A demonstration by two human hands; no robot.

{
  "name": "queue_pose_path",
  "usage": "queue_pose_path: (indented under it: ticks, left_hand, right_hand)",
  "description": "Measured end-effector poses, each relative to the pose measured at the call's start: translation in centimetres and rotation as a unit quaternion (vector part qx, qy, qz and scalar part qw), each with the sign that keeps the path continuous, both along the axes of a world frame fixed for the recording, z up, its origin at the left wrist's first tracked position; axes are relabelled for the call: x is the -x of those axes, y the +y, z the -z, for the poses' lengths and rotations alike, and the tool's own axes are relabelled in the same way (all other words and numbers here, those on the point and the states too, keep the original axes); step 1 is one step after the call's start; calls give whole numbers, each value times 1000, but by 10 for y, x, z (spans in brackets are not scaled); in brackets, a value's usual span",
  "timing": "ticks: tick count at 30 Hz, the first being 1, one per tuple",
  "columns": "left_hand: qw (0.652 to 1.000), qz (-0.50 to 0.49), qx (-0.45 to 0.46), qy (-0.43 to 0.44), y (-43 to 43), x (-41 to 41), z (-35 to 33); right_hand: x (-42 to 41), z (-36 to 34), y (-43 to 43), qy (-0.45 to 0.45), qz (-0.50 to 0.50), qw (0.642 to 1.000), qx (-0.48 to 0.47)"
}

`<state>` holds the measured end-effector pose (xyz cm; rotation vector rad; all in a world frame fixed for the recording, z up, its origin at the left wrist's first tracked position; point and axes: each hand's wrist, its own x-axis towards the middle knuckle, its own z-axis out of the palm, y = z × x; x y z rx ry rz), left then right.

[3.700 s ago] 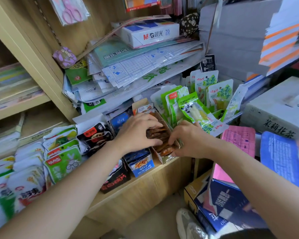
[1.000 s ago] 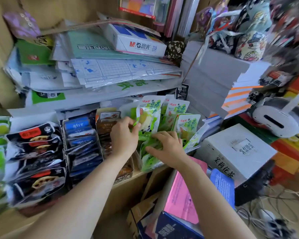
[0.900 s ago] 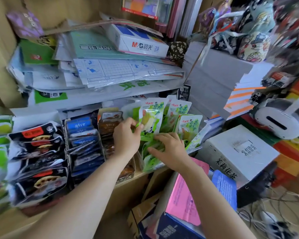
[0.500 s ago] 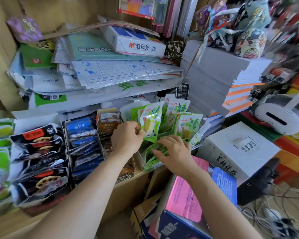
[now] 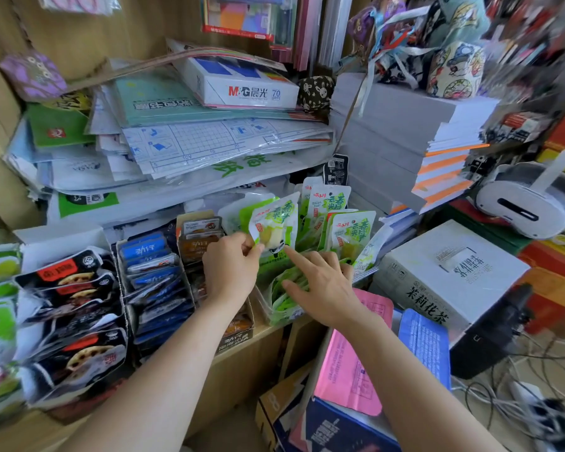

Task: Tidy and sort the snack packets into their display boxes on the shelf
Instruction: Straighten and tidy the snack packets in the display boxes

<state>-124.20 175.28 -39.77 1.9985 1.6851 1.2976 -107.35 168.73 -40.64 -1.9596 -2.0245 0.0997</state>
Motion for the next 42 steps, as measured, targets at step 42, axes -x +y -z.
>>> queue_pose_path:
  ticks: [42]
  left_hand:
    - [975,125,-170,66,-34,-23,-22]
  right_hand:
    - [-59,-9,-28,66,111,958,-257]
